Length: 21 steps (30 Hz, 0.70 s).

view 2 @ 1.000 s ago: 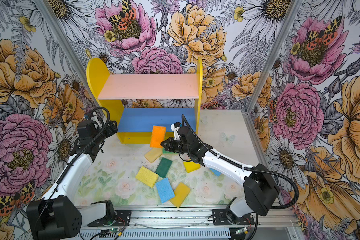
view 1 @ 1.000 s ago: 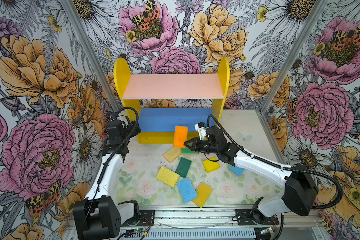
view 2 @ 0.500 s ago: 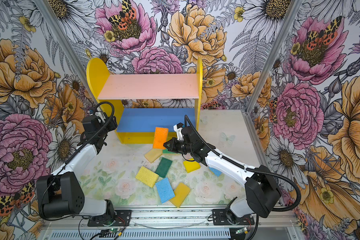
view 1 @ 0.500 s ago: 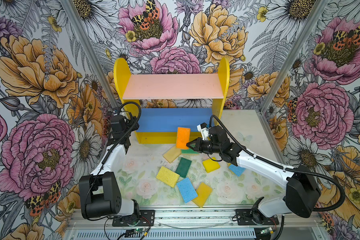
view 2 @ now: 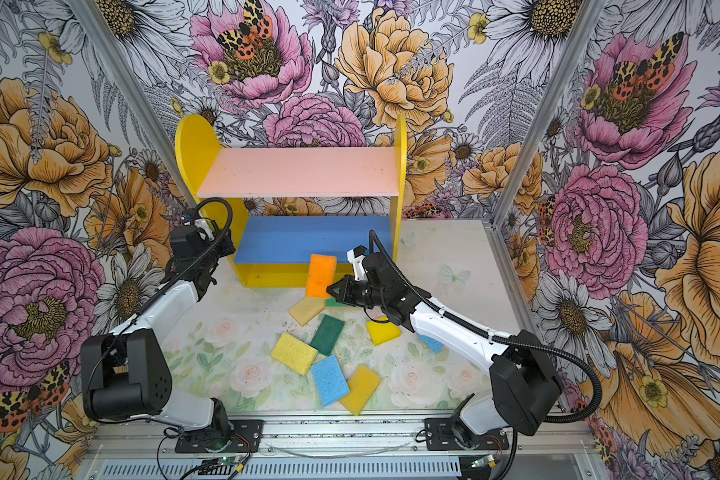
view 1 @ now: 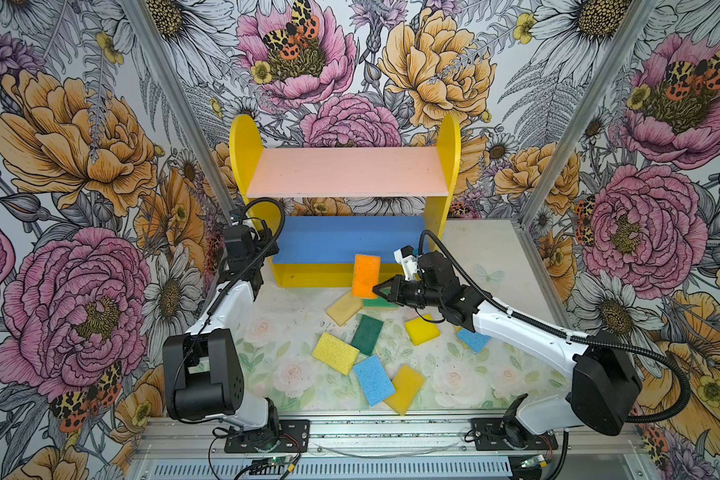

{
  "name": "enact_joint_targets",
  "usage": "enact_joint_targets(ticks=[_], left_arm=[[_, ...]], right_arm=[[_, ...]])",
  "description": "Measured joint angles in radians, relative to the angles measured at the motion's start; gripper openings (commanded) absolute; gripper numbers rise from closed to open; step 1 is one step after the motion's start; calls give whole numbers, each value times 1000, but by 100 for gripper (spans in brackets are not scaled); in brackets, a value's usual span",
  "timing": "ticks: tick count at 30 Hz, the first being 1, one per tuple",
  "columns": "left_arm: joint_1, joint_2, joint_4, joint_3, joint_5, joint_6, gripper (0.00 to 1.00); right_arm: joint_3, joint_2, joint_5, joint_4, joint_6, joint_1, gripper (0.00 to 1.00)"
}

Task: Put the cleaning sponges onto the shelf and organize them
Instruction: 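Carry the orange sponge toward the blue shelf while the left gripper moves beside the shelf, then lower the orange sponge onto the blue shelf's far corner and open the right gripper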

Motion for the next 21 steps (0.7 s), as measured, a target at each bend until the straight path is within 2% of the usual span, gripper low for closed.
enact_joint_targets(ticks=[8,16,21], left_arm=[[-55,-30,-21,-16,-45,-14,20],[-243,-107,-65,-68,-174,-65,20],[-309,-124,-65,-86,-210,-81,20]], right_arm=[[0,0,9,-3,-1,0,0],[-8,-2,24,-3,-3,0,0],[-26,-20,27,-6,-4,0,0]])
